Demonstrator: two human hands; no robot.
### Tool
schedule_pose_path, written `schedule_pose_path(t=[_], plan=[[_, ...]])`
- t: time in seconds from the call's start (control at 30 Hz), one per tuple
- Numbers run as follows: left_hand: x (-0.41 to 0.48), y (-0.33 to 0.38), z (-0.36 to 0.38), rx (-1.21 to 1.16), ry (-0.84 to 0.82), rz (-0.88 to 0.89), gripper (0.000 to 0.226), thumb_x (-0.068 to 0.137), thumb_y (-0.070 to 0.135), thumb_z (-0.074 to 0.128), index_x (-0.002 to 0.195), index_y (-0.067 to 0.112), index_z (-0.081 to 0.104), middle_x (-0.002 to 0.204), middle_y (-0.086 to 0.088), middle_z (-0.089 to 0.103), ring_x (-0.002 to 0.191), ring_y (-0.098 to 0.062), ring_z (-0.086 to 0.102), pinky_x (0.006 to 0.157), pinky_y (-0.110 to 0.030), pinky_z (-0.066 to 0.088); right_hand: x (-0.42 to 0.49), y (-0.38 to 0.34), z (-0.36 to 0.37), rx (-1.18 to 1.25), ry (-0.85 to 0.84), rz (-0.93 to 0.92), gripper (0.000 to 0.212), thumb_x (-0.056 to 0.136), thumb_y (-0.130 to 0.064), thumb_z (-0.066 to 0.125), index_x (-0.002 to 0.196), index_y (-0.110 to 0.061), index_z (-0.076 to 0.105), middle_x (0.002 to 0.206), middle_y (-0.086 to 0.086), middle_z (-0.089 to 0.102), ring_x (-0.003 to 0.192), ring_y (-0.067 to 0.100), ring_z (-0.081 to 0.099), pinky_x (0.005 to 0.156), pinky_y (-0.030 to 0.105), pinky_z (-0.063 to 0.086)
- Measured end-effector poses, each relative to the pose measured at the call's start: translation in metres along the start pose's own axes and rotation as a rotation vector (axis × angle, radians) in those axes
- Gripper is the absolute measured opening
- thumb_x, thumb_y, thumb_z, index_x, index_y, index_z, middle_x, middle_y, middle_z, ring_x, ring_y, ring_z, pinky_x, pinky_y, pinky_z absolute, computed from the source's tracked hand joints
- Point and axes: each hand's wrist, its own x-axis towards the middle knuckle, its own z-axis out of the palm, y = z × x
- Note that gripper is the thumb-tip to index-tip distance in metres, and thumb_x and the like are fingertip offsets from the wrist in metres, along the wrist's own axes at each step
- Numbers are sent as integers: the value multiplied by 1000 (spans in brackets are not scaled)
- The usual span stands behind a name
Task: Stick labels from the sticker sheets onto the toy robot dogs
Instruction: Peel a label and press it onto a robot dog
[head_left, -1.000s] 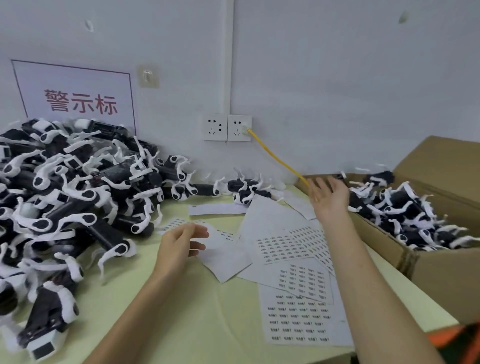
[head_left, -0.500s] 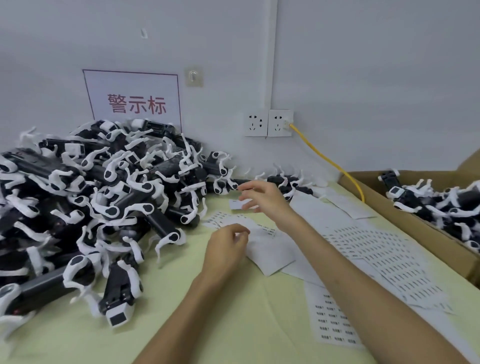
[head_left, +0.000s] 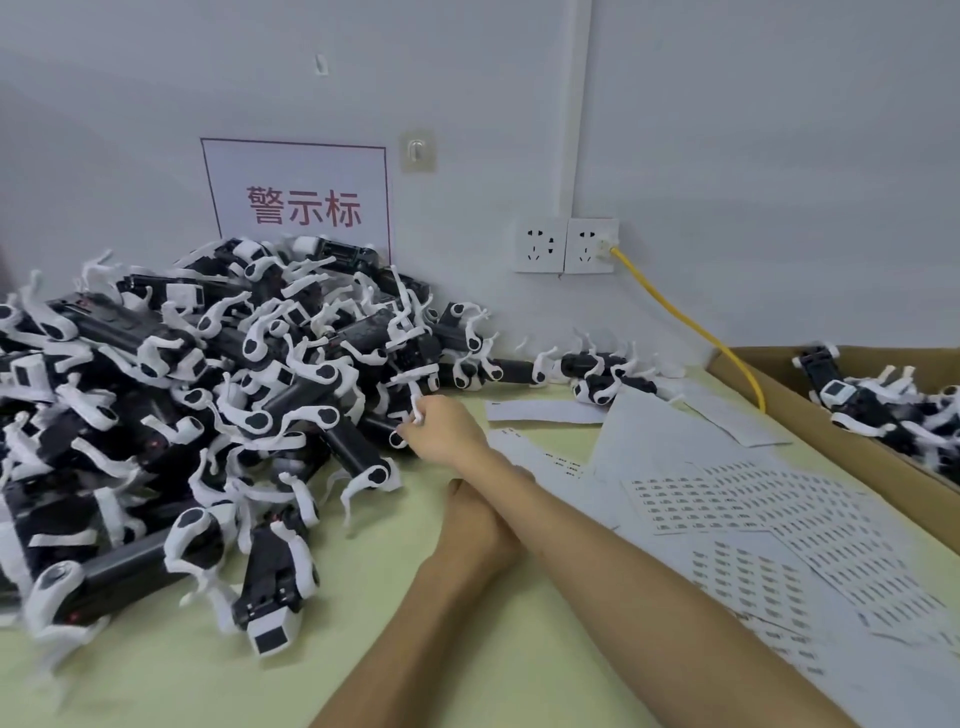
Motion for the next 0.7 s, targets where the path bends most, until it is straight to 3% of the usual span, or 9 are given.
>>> schedule_pose_path(t=[0.17, 0.27, 0.37, 0.47, 0.57, 0.7], plan=[[5, 1, 6, 39, 22, -70, 26, 100, 25, 46, 121, 15, 59, 123, -4, 63, 119, -27, 52, 89, -35, 35, -5, 9, -20, 80, 114, -9, 34, 102, -26, 52, 70, -18, 43, 69, -2, 48, 66, 19, 46, 56, 33, 31], [10, 3, 7, -47, 58, -142, 39, 99, 27, 53, 135, 12, 55, 137, -8, 60, 130, -29, 51, 97, -36, 37, -15, 19, -52, 137, 234, 18, 39, 104, -33, 51, 69, -15, 48, 62, -3, 45, 58, 15, 42, 56, 32, 31], [11, 7, 0, -385, 190, -221, 54, 103, 27, 57, 151, 9, 45, 151, -8, 52, 140, -24, 47, 111, -34, 37, -32, 34, -83, 443, 318, 106, 44, 103, -39, 54, 87, 1, 64, 69, 3, 50, 65, 20, 51, 67, 36, 49], [11, 10, -13, -894, 264, -309, 41, 103, 32, 60, 141, 13, 57, 135, 1, 64, 127, -18, 59, 96, -29, 46, -58, 49, -111, 866, 309, 207, 30, 102, -36, 59, 93, -9, 68, 81, 1, 70, 59, 11, 68, 57, 25, 52], [10, 9, -25, -1451, 133, -312, 41, 97, 48, 64, 128, 21, 68, 126, 6, 72, 108, -15, 71, 85, -31, 53, -81, 67, -127, 1077, 252, 281, 25, 98, -39, 64, 87, -17, 64, 74, -3, 73, 58, 12, 69, 65, 27, 51], [11, 5, -25, -1586, -2, -158, 37, 91, 53, 64, 118, 30, 76, 128, 13, 69, 100, -7, 68, 86, -28, 48, -97, 79, -119, 1225, 164, 385, 28, 95, -43, 69, 89, -15, 68, 71, 2, 69, 60, 17, 61, 51, 24, 48]])
